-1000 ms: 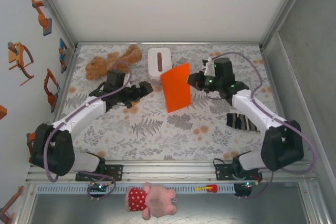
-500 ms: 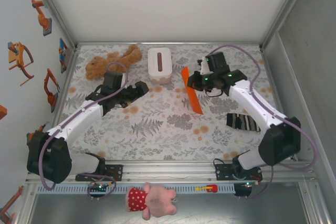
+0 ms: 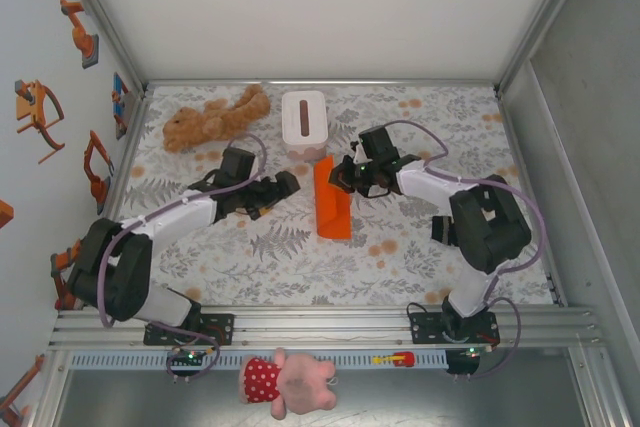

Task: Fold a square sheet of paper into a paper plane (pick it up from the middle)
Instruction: First fold in half a square sheet of paper at the center of the table.

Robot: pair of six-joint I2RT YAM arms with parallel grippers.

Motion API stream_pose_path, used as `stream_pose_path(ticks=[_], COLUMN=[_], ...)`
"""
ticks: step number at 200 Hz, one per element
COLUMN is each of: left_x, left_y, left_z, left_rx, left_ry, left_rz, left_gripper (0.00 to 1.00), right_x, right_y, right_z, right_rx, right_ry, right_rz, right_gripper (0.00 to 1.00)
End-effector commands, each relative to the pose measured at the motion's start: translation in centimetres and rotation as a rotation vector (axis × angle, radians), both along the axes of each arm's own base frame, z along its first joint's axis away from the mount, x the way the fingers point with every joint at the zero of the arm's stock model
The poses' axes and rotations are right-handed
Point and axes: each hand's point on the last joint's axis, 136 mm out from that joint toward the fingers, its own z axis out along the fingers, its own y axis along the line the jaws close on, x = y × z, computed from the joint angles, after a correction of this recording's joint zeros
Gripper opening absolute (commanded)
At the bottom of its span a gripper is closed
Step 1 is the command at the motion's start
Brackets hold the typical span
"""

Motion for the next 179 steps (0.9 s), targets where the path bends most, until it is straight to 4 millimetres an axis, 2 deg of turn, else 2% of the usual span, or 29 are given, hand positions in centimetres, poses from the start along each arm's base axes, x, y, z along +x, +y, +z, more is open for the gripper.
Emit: stream_pose_path(ticks=[1,26,52,120,155,179], left_x=[-0.1,-0.2,0.0,0.8,0.9,1.0], left_y=[-1.8,-3.2,-4.6,-7.6,-8.6,-9.2], left_z=[-0.2,-1.0,-1.2,-2.3,-4.1,-4.6], left_rx=[-0.008,0.001,-0.002,0.016,0.084,0.106], left_ry=[0.007,0.022,0.024,0.026,0.040,0.053], left_rz=[-0.045,-0.076,-0.101,-0.145,-0.164,-0.187], left_gripper=[0.91,0.87,0.85,0.75,0.67,0.62], right_x=[1.1,0.9,0.5,0.0,-0.4,-0.5], right_y=[-0.4,-0.9,-1.4,-3.1,-4.5,-4.6], right_z=[-0.8,-2.8,-3.9,-4.4,-4.9,-4.8], right_rx=[0.009,-0.037,-0.061,-0.101,-0.161,-0.160], right_ry=[-0.024,-0.011,-0.022,-0.066,-0.090,-0.099], right_rz=[-0.012,0.002,0.012,-0.017,-0.037,-0.039], right_gripper=[0.00,0.00,0.00,0.00,0.00,0.00])
